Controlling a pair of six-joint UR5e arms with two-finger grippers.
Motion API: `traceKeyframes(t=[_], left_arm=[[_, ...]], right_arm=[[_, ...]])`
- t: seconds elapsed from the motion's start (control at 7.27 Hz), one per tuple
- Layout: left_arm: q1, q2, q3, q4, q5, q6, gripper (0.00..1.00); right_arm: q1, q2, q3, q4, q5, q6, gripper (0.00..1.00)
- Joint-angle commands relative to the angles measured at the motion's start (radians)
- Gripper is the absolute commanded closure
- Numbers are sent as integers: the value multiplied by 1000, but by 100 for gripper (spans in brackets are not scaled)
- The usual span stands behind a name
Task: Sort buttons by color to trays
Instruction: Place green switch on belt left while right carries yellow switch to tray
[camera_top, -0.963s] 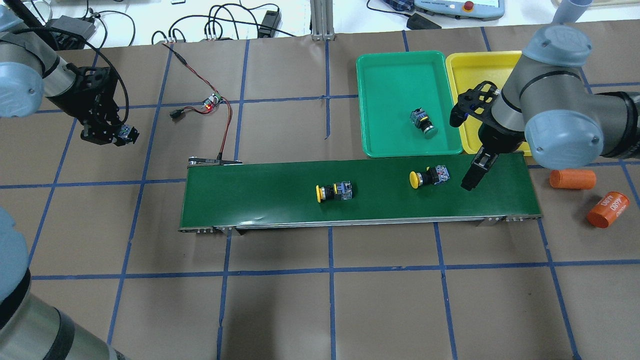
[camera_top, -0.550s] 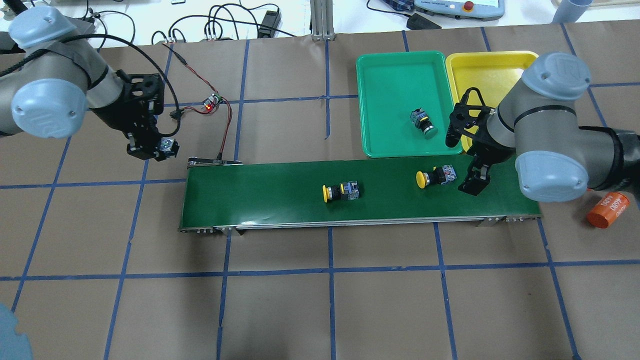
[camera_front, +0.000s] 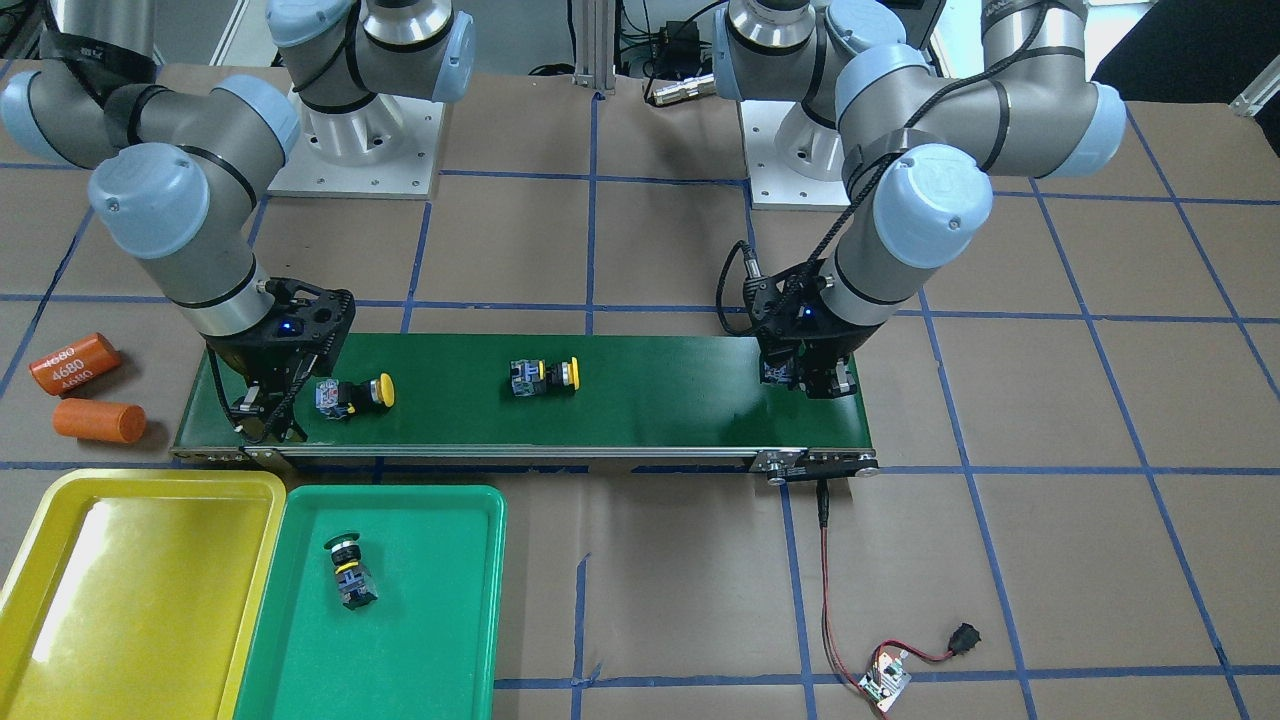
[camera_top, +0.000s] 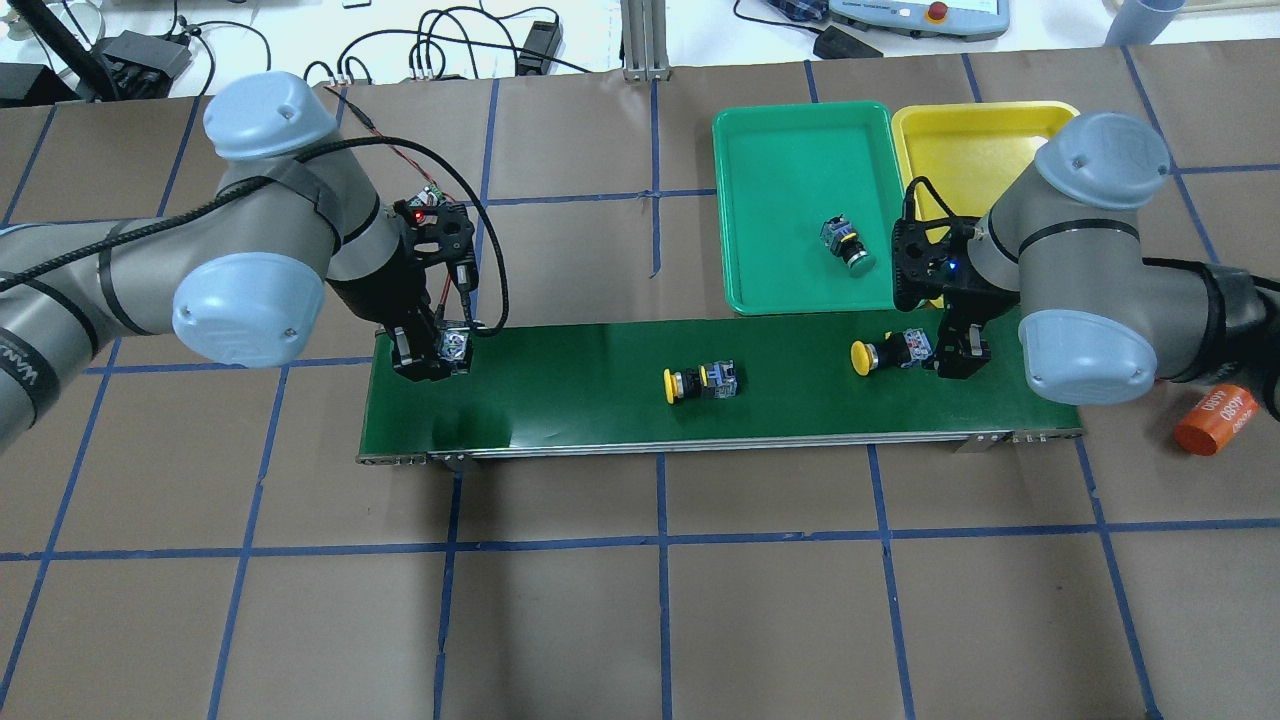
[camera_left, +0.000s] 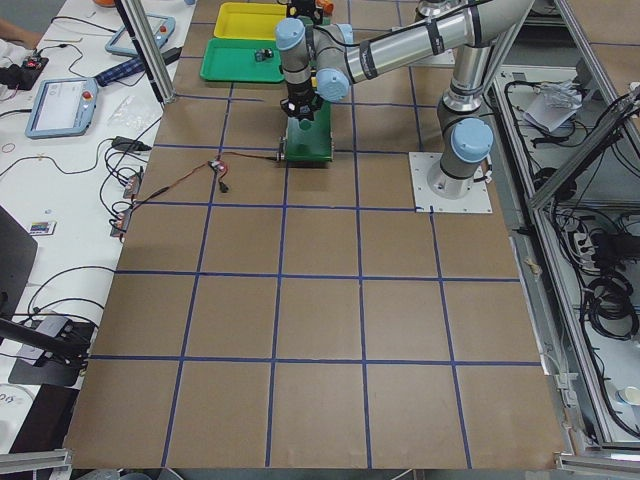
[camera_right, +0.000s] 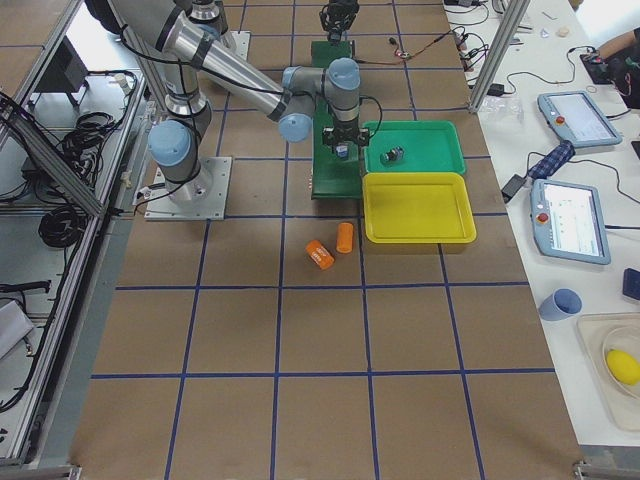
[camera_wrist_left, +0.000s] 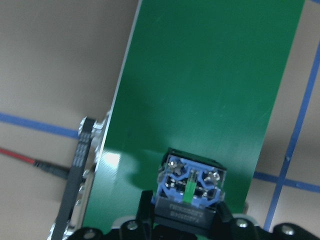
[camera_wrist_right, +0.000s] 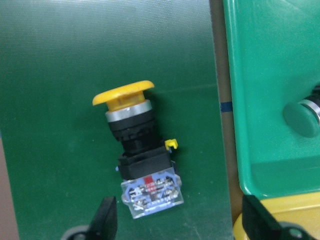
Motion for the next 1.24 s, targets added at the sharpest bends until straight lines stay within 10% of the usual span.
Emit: traceKeyframes(t=[0.0,0.14,0.41,0.55,1.1], left_arm=[[-40,-10,-103,214,3,37,100],[-41,-16,-102,222,0,41,100],[-45,-27,-108,241,-3,25,81],[-45,-28,-109,241,-5,24,2],[-49,18,-97,230,-3,-106,0]], right_arm=[[3,31,-8,0,10,-17,18],[3,37,-8,2,4,-16,28],[3,30,-10,10,-11,-19,79],[1,30,-11,11,-13,-25,91],[-17,115,-224,57,-44,-16,93]])
